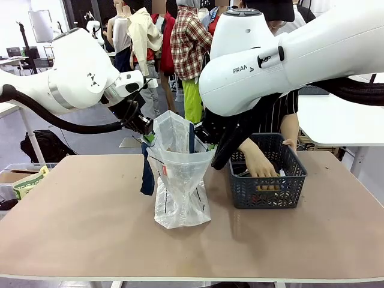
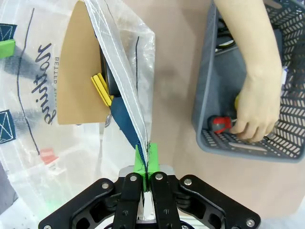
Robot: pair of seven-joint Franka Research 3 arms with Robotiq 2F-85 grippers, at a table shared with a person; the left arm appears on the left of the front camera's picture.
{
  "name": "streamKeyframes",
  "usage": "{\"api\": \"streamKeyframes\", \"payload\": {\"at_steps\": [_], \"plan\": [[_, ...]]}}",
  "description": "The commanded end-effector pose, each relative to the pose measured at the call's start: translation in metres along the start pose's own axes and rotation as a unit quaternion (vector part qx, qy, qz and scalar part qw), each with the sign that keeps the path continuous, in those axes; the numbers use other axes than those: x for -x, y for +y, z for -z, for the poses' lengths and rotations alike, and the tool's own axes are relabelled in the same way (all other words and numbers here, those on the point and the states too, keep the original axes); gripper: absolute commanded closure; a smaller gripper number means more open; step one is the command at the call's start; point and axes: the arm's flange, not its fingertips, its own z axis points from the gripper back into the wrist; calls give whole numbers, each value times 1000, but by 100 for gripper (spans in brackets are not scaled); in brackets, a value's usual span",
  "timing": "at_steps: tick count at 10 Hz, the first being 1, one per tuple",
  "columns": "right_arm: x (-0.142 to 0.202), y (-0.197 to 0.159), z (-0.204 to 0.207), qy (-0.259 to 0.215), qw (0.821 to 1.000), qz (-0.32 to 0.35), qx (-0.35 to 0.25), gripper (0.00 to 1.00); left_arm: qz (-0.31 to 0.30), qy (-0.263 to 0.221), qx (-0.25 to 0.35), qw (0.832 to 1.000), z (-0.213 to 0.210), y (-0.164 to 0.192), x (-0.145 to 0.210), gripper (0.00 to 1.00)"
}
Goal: Transfer purchased items from the store into the shopping bag.
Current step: Move the Reusable shopping bag to the right side of the table.
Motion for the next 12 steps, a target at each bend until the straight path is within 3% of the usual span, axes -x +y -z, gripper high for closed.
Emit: {"api": "streamKeyframes", "payload": {"at_steps": [1,12], "plan": [[0,-1,-1,0,1000,2,-2,100,1,1,-2,1000,-2,1,-1,100],[0,-1,-1,0,1000,2,-2,100,1,1,-2,1000,-2,1,-1,100]]}}
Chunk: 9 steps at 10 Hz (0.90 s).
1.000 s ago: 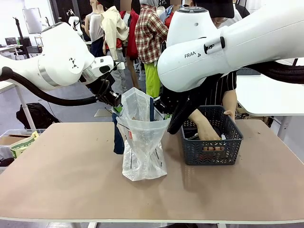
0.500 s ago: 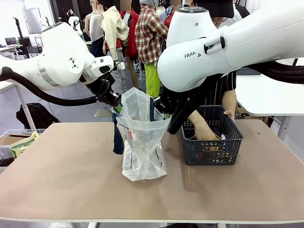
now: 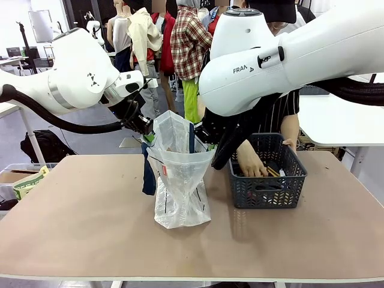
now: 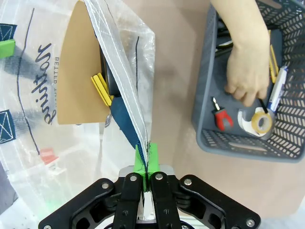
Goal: Transfer purchased items from the store into the shopping bag.
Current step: Move the Reusable shopping bag to the right side of the table.
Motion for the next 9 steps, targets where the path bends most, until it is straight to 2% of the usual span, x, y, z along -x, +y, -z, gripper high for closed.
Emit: {"api": "streamKeyframes", "payload": {"at_steps": [1,9], "plan": [[0,-1,-1,0,1000,2,-2,100,1,1,-2,1000,-2,1,-1,100],[0,-1,-1,0,1000,2,-2,100,1,1,-2,1000,-2,1,-1,100]]}}
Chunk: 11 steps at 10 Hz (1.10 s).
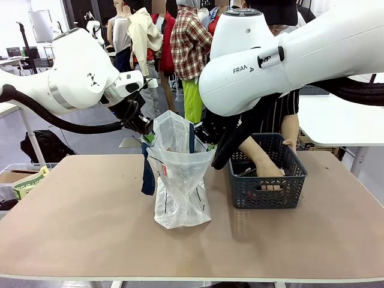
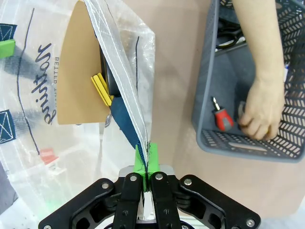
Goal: Transfer purchased items from the store into the shopping bag.
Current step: Move the Reusable shopping bag to the right side of the table.
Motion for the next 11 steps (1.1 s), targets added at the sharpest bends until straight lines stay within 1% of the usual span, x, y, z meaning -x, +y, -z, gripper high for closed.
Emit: {"api": "streamKeyframes", "payload": {"at_steps": [1,11], "plan": [[0,-1,-1,0,1000,2,-2,100,1,1,-2,1000,-2,1,-1,100],[0,-1,-1,0,1000,2,-2,100,1,1,-2,1000,-2,1,-1,100]]}}
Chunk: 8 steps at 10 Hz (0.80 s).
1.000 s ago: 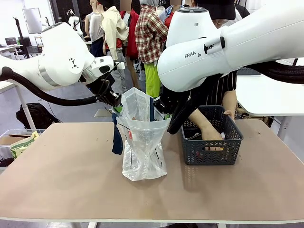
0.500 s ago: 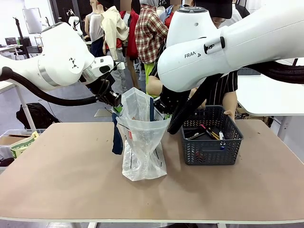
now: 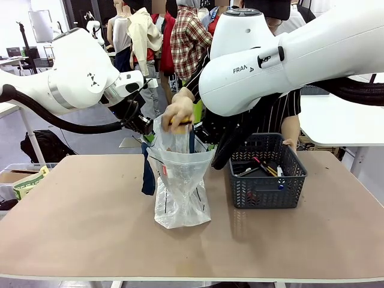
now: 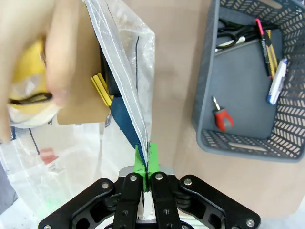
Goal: Transfer purchased items from the store into the shopping bag.
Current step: Move the Reusable shopping bag to the right side of the table.
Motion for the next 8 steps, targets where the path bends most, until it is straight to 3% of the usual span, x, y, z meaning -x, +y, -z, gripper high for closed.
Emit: {"api": "streamKeyframes", "payload": {"at_steps": [1,8], "plan": [[0,-1,-1,0,1000,2,-2,100,1,1,-2,1000,-2,1,-1,100],[0,-1,-1,0,1000,2,-2,100,1,1,-2,1000,-2,1,-1,100]]}}
